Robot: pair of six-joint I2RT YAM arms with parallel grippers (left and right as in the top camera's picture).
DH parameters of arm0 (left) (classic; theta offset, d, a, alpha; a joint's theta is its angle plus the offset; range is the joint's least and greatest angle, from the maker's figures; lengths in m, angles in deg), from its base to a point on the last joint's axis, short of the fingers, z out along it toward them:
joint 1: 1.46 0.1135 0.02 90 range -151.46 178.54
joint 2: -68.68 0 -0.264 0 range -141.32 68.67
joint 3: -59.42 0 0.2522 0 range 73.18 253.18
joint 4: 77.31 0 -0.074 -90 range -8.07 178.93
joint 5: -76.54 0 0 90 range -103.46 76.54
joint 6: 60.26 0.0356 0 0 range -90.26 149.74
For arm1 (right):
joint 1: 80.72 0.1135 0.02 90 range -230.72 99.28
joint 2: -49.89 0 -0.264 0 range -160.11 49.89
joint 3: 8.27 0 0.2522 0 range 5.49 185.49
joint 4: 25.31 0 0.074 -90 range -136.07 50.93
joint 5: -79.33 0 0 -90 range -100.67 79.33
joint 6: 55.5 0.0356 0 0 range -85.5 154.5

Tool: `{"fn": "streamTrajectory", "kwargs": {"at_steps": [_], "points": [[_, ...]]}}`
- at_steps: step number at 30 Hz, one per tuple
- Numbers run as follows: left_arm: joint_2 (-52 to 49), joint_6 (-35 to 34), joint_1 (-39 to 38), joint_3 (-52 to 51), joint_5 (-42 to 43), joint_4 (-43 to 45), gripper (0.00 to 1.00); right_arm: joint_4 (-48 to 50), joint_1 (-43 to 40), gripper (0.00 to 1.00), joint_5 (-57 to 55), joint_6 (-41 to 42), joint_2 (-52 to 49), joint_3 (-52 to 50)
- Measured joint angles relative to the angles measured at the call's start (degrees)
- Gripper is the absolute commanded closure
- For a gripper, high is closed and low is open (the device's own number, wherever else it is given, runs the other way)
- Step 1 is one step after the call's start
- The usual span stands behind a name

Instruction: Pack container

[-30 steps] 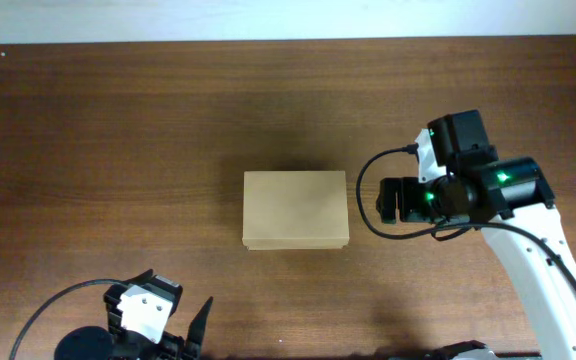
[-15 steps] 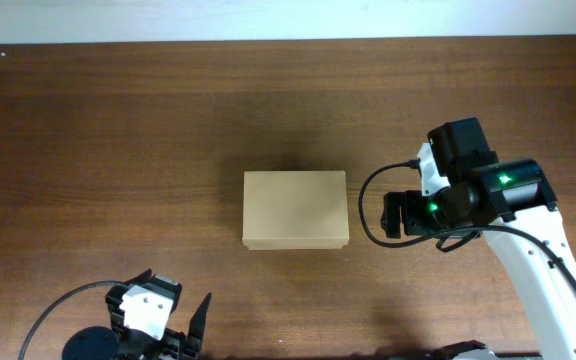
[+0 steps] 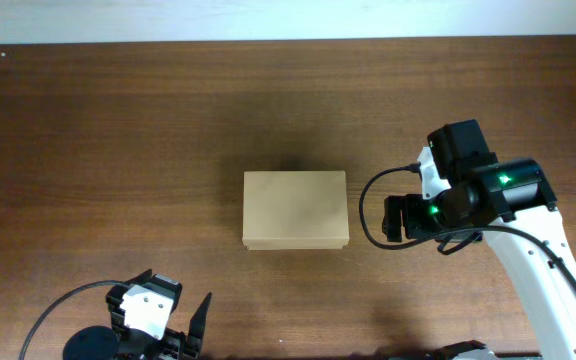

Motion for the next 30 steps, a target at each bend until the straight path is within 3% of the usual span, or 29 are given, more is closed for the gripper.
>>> {"fn": "streamTrajectory", "kwargs": {"at_steps": [11,30], "points": [[0.02,0.02,-0.02,0.00,-15.04,0.04,0.00,0.00,0.00,0.01,0.00,0.04,0.00,0.00],[0.02,0.04,-0.15,-0.20,-17.55,0.28,0.00,0.00,0.00,0.01,0.00,0.04,0.00,0.00]]}}
